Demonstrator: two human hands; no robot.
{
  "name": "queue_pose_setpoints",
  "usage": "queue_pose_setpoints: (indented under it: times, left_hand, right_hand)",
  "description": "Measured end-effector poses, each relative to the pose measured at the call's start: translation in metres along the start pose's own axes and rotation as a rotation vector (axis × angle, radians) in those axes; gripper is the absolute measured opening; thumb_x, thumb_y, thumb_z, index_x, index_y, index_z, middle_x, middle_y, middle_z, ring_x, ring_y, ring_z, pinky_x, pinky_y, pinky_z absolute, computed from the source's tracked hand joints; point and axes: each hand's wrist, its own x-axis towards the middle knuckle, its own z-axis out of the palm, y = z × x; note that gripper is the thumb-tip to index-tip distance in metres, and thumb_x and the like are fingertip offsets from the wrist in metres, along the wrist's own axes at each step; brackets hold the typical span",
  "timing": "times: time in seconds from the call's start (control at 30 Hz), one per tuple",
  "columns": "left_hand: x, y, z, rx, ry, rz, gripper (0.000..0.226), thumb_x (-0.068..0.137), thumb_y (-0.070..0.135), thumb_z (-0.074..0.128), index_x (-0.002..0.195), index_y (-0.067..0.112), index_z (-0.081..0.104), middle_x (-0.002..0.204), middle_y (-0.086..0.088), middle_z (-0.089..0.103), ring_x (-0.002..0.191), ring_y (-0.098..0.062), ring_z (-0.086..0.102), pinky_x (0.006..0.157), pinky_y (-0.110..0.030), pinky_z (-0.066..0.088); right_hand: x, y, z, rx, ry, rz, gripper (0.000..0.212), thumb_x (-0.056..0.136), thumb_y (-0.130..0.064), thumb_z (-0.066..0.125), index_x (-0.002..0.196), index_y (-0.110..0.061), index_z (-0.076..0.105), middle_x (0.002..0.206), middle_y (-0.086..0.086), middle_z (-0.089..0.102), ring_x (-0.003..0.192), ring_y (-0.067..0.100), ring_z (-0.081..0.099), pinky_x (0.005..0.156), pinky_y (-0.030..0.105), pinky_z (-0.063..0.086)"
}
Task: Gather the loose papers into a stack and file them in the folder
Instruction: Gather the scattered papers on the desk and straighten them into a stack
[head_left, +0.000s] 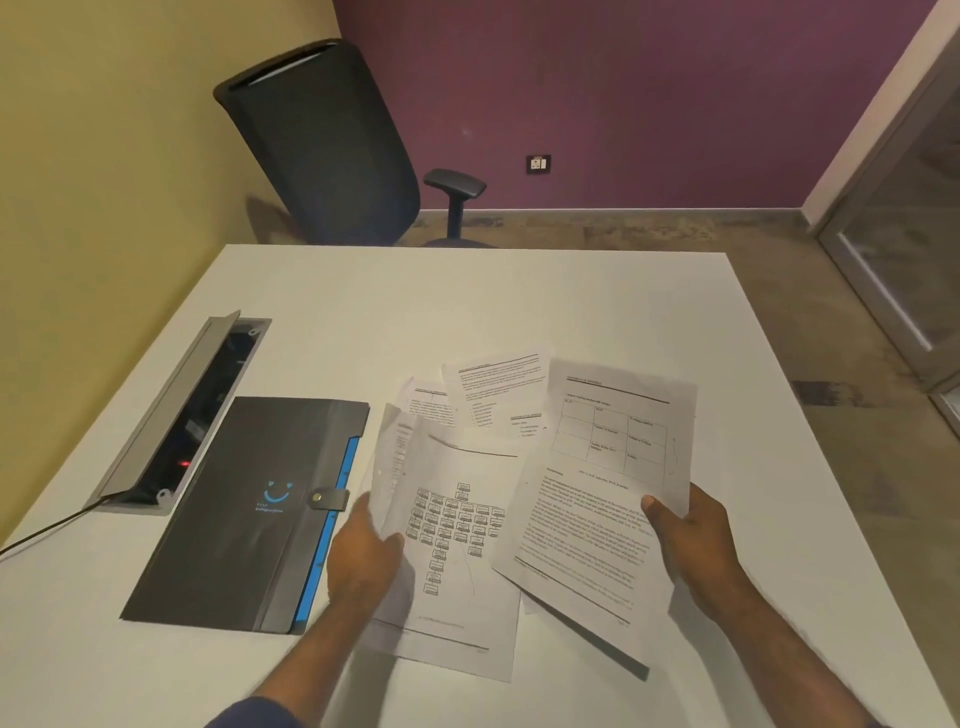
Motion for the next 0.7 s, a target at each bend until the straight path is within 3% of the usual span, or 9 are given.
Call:
queue_pose_setpoints:
  times: [0.07,0.13,0.2,0.3,0.4,0.53,0.63,0.7]
  left_hand:
    - [0.006,0.01,-0.016,0.097,-0.055,0.092,0.021,0.092,0.008,0.059,0.112,0.012,0.065,0.102,-0.008,0.073,0.078,-0.019,0.064,0.065,-0.03,0.055]
    - [0.011,0.022,-0.035,0.16,-0.041,0.179,0.016,0.096,0.009,0.055,0.103,0.012,0.069,0.082,0.001,0.069,0.063,-0.011,0.059,0.054,-0.023,0.046]
    - [0.013,0.035,-0.055,0.187,0.012,0.256,0.016,0.096,0.008,0.055,0.1,0.013,0.069,0.074,0.011,0.063,0.06,-0.005,0.056,0.053,-0.02,0.042]
    - [0.008,0.056,-0.081,0.189,0.084,0.358,0.017,0.095,0.012,0.057,0.105,0.021,0.068,0.088,0.006,0.07,0.068,-0.012,0.062,0.059,-0.023,0.051]
    - [0.001,0.073,-0.102,0.143,0.151,0.397,0.023,0.094,0.018,0.059,0.114,0.027,0.065,0.094,0.011,0.066,0.072,-0.012,0.063,0.066,-0.036,0.057]
    - [-0.001,0.088,-0.12,0.079,0.249,0.452,0.028,0.096,0.007,0.053,0.12,0.017,0.065,0.098,0.009,0.06,0.079,-0.017,0.058,0.072,-0.04,0.057]
    - [-0.002,0.093,-0.119,-0.153,0.102,0.36,0.019,0.099,0.009,0.053,0.104,0.022,0.065,0.091,0.006,0.068,0.076,-0.022,0.062,0.062,-0.028,0.049]
    - [-0.01,0.096,-0.108,-0.357,-0.075,0.26,0.015,0.099,0.013,0.055,0.098,0.022,0.068,0.089,0.001,0.074,0.079,-0.023,0.069,0.064,-0.033,0.053]
  right_hand:
    - [0.0,-0.001,0.0,-0.007,0.001,-0.001,0.031,0.094,-0.01,0.06,0.122,-0.023,0.059,0.097,-0.016,0.068,0.088,0.005,0.066,0.06,0.016,0.051]
    - [0.0,-0.002,0.0,-0.008,0.002,0.003,0.03,0.094,-0.011,0.059,0.122,-0.023,0.06,0.1,-0.011,0.07,0.089,0.008,0.067,0.063,0.02,0.052]
    - [0.001,-0.003,0.0,-0.004,0.001,0.003,0.03,0.094,-0.011,0.059,0.121,-0.024,0.06,0.099,-0.014,0.069,0.089,0.009,0.067,0.063,0.022,0.052]
    - [0.001,-0.008,0.002,0.006,0.004,-0.009,0.028,0.094,-0.012,0.06,0.117,-0.027,0.06,0.095,-0.018,0.069,0.088,0.007,0.067,0.064,0.022,0.051]
    - [0.001,-0.013,0.002,0.019,-0.006,-0.014,0.026,0.094,-0.011,0.059,0.113,-0.029,0.06,0.097,-0.016,0.07,0.089,0.01,0.068,0.07,0.027,0.053]
    - [0.0,-0.022,0.003,0.06,-0.028,-0.027,0.027,0.095,-0.01,0.059,0.116,-0.026,0.06,0.1,-0.009,0.071,0.091,0.014,0.069,0.075,0.032,0.054]
    - [-0.001,-0.03,0.004,0.113,-0.045,-0.025,0.027,0.095,-0.009,0.059,0.119,-0.022,0.061,0.106,0.0,0.072,0.094,0.017,0.069,0.081,0.037,0.054]
    - [-0.003,-0.037,0.005,0.157,-0.061,-0.009,0.029,0.094,-0.007,0.06,0.122,-0.015,0.062,0.109,0.007,0.072,0.098,0.026,0.069,0.088,0.045,0.055]
